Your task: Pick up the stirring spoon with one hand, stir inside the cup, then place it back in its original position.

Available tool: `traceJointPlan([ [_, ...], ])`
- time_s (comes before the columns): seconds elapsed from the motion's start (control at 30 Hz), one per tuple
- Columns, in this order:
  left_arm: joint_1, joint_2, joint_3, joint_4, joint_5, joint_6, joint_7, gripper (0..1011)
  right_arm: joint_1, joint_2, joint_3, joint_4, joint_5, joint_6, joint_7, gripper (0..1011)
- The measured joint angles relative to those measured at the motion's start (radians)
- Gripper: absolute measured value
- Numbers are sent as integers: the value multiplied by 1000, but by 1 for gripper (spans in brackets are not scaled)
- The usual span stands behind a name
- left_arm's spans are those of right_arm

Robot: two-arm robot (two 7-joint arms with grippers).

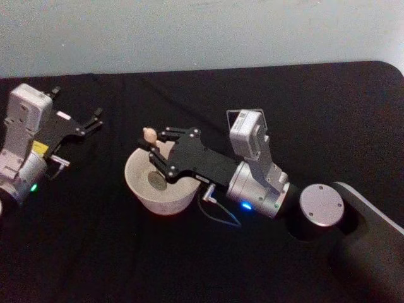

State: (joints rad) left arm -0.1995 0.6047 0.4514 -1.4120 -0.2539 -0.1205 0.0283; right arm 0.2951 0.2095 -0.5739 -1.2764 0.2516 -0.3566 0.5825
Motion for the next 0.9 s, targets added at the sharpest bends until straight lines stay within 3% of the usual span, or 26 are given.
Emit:
traceJointPlan([
  [0.43,0,0,0,0,0,0,0,1001,36,-30,28,61,-18,-7,-40,200],
  [0.9,0,0,0,0,0,0,0,1001,8,-4,61,31,-6,11,-45,200],
])
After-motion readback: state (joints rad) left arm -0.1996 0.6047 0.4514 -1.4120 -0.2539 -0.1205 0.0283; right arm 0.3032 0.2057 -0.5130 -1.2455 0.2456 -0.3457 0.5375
